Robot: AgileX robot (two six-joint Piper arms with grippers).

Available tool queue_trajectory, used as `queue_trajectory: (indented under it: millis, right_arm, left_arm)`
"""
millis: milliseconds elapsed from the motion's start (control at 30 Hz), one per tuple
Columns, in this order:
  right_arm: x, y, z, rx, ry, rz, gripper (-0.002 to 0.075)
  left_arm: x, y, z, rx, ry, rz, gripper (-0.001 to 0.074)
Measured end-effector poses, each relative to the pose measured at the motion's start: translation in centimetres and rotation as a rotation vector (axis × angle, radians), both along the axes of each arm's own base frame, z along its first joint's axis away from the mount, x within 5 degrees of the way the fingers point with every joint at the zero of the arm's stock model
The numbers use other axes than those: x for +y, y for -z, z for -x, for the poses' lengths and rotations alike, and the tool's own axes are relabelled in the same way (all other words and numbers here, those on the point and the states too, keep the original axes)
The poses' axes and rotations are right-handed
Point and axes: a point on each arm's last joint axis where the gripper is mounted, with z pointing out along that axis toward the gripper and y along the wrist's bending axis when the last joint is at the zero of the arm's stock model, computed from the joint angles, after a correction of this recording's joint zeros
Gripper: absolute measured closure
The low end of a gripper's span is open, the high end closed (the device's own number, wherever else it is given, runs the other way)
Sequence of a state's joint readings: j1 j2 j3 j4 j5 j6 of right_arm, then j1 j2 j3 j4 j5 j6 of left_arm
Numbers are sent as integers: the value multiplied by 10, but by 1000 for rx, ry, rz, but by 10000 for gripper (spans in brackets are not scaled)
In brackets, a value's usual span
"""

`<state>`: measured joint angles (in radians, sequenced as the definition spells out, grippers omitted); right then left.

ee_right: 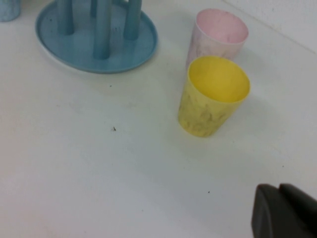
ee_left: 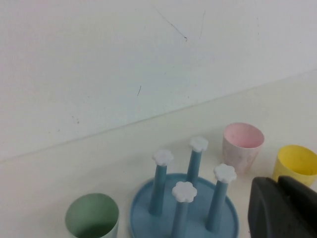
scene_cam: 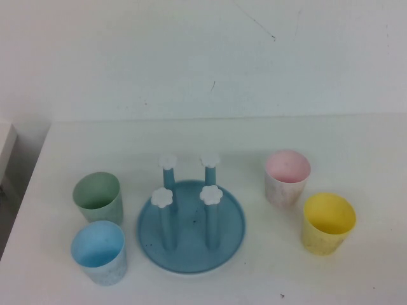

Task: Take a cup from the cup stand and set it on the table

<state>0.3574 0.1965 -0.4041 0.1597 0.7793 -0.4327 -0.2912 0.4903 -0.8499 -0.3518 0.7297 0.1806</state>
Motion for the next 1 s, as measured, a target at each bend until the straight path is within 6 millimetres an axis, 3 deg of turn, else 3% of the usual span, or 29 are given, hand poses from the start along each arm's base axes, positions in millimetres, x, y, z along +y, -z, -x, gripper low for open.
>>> queue_trajectory:
  millis: [667,833,1000]
  right_arm:
    - [0,0,0,1,-1,-2,725]
    - [0,0,0,1,-1,-2,725]
    - [0,0,0,1,-1,-3,725]
  left_arm:
    - [4,3,6,-47,-13,-28,736]
    - [13,23,5,-156,-144,0,736]
    - [23,66,1,-256,-285,38,736]
